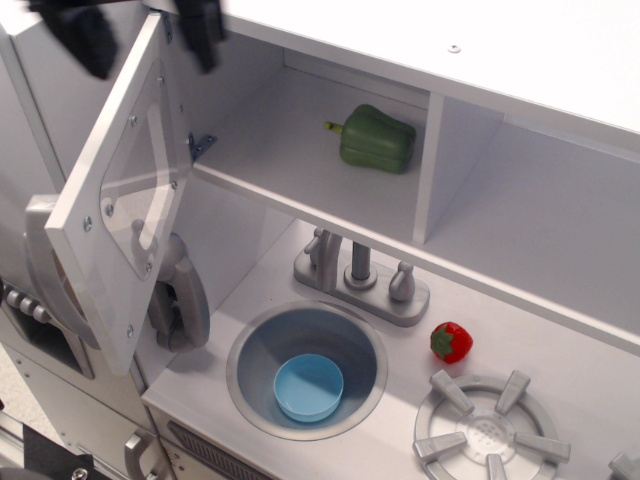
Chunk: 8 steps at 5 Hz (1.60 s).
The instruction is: Close microwave
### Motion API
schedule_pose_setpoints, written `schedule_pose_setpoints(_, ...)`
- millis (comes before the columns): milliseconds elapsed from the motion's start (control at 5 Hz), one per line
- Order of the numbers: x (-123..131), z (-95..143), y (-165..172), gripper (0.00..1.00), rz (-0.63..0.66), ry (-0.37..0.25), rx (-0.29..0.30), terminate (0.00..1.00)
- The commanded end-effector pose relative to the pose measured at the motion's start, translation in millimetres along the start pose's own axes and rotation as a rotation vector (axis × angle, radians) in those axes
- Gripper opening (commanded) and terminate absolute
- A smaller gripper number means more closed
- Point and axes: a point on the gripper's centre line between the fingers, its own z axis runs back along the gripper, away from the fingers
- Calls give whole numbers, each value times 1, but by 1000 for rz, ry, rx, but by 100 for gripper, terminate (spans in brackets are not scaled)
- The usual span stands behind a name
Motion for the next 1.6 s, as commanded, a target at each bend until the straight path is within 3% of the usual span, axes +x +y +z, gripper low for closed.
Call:
schedule_pose_setpoints(0, 3, -20, 38, 100, 27, -58, 62, 0)
schedule_pose_setpoints(600, 0, -65, 21, 100, 51, -3, 115, 0)
schedule_pose_setpoints(800, 3, -76, 1, 100, 80, -6, 86, 0)
schedule_pose_setpoints(1000, 7, -77, -22, 100, 95, 18, 69, 0)
schedule_pose_setpoints(1400, 6, -43, -94, 100, 91, 63, -25, 0)
